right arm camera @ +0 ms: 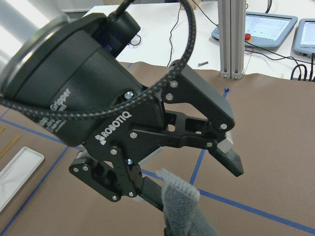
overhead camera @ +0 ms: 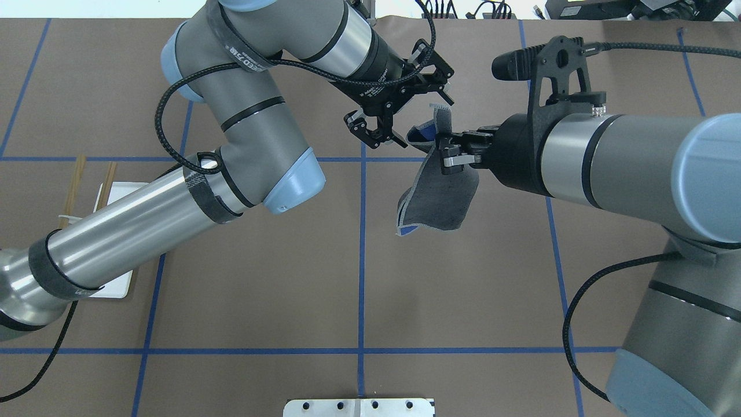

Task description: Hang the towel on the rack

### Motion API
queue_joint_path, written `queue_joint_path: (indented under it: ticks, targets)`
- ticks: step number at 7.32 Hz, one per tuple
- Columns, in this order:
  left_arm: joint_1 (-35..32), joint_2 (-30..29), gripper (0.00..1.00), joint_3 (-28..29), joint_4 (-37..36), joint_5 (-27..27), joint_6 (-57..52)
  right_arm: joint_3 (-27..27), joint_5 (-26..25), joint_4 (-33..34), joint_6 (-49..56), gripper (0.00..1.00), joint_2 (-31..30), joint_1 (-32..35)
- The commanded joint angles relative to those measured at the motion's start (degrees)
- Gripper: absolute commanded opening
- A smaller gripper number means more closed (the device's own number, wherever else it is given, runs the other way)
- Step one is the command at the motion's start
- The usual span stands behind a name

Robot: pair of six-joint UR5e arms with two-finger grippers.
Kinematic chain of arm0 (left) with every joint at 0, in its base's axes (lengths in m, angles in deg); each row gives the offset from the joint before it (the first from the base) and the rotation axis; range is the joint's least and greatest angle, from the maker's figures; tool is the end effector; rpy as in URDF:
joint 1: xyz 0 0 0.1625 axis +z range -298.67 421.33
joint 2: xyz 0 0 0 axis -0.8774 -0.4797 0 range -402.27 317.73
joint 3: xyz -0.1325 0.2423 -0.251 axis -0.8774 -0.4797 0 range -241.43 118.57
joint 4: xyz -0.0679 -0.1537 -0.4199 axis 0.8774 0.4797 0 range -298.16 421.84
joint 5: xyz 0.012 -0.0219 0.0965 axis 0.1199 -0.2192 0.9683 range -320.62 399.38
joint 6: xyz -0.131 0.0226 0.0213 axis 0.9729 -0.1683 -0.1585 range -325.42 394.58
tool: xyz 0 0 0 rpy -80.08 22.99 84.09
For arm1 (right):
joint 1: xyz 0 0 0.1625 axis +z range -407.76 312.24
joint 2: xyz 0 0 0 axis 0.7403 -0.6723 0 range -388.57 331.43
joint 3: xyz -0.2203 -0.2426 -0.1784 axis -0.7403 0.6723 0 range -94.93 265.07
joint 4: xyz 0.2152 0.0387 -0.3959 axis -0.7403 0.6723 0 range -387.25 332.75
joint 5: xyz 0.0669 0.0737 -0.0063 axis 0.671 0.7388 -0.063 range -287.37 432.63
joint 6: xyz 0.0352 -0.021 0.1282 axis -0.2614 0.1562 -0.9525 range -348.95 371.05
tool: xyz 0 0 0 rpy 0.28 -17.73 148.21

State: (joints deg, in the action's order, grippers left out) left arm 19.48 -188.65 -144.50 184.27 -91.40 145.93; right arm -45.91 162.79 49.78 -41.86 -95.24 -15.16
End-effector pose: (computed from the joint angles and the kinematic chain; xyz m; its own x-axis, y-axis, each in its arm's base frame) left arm 0.4960 -0.5053 -0.0436 0.0894 -0.4501 -0.8885 0.0603 0.8929 -0.4462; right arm -0.3398 -0.3750 0.0480 0.4714 -0.4143 0.7785 -0.3160 0.7448 0.5877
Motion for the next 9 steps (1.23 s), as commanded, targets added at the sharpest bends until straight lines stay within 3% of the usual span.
queue_joint_path:
  ticks: [1, 5, 6, 9]
  targets:
    - [0.02, 0.05, 0.92, -0.51, -0.27, -0.17, 0.09, 0.11, -0.08, 0.15, 0.00, 0.00, -0.12, 0.01]
    - [0.20, 0.05, 0.92, -1.22, -0.36, -0.96, 1.33, 0.82, -0.25, 0.06, 0.27, 0.00, -0.03, 0.71]
    - [0.28, 0.13, 0.87, -1.22, -0.27, -0.96, 1.33, 0.73, -0.25, -0.03, 0.09, 0.00, 0.14, 0.71]
    - [0.28, 0.13, 0.50, -1.22, -0.27, -1.05, 1.33, 0.73, -0.25, -0.03, 0.00, 0.00, 0.23, 0.71]
